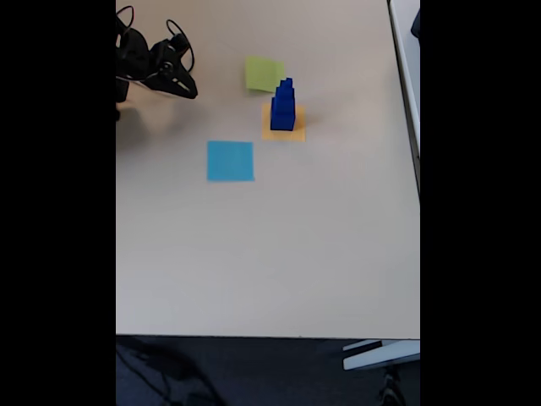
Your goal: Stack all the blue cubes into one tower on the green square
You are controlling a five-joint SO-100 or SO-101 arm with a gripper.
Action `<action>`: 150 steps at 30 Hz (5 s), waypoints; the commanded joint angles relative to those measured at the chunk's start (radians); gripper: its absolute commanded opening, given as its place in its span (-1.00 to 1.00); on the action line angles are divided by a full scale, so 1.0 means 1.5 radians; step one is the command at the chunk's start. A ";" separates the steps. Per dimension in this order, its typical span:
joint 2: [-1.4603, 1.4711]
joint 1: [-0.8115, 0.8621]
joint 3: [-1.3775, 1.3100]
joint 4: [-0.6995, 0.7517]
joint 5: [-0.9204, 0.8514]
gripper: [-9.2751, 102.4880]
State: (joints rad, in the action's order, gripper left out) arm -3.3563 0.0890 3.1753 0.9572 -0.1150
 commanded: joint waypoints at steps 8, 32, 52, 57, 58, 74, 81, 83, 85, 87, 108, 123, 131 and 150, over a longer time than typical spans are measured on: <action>-0.017 0.005 0.004 0.000 0.005 -0.83; -0.017 -0.015 0.004 0.000 -0.019 -0.83; -0.016 -0.012 0.004 -0.007 0.038 -0.83; -0.016 -0.009 0.003 -0.036 0.109 -0.83; -0.016 -0.009 0.003 -0.043 0.135 -0.83; -0.016 0.045 0.003 -0.019 0.619 -0.83; -0.016 0.081 0.003 0.017 0.786 -0.83; -0.016 0.094 0.003 0.015 0.820 -0.83; -0.017 0.101 0.003 0.011 0.840 -0.83; -0.017 0.114 0.003 -0.001 0.837 -0.83; -0.017 0.152 -0.043 0.001 0.913 -0.83; 0.352 0.174 -0.442 0.043 0.891 -0.82; 0.583 0.145 -0.662 0.045 0.936 -0.79; 0.895 0.094 -1.007 0.099 1.057 -0.74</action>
State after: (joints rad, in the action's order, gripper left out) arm -2.0310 0.2608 1.7641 1.0999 1.4220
